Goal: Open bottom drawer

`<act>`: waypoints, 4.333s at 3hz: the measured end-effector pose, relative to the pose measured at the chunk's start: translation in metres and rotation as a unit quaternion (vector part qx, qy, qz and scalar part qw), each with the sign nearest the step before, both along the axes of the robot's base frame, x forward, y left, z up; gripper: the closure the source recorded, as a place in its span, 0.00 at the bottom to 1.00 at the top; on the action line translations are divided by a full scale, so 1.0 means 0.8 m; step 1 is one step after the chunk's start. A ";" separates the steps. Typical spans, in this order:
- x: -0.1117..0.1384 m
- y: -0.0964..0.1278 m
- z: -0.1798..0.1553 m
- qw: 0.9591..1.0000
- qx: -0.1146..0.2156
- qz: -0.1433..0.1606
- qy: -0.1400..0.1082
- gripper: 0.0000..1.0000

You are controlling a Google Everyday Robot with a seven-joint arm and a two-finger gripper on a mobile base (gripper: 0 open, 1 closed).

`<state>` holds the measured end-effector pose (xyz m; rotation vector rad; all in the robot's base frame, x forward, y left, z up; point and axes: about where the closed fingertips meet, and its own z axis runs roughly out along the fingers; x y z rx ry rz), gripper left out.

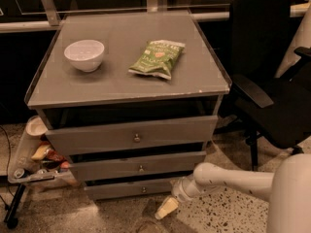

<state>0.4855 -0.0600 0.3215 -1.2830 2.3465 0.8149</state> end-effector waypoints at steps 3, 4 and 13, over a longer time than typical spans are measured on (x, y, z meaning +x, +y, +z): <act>0.043 -0.021 -0.077 0.999 -0.006 -0.037 -0.011 0.00; 0.062 -0.018 -0.106 0.998 -0.001 -0.055 -0.024 0.00; 0.113 -0.028 -0.139 0.994 0.006 -0.075 -0.075 0.00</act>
Offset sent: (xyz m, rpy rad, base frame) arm 0.0534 -0.0360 -0.0795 -0.0381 -0.0155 -0.1113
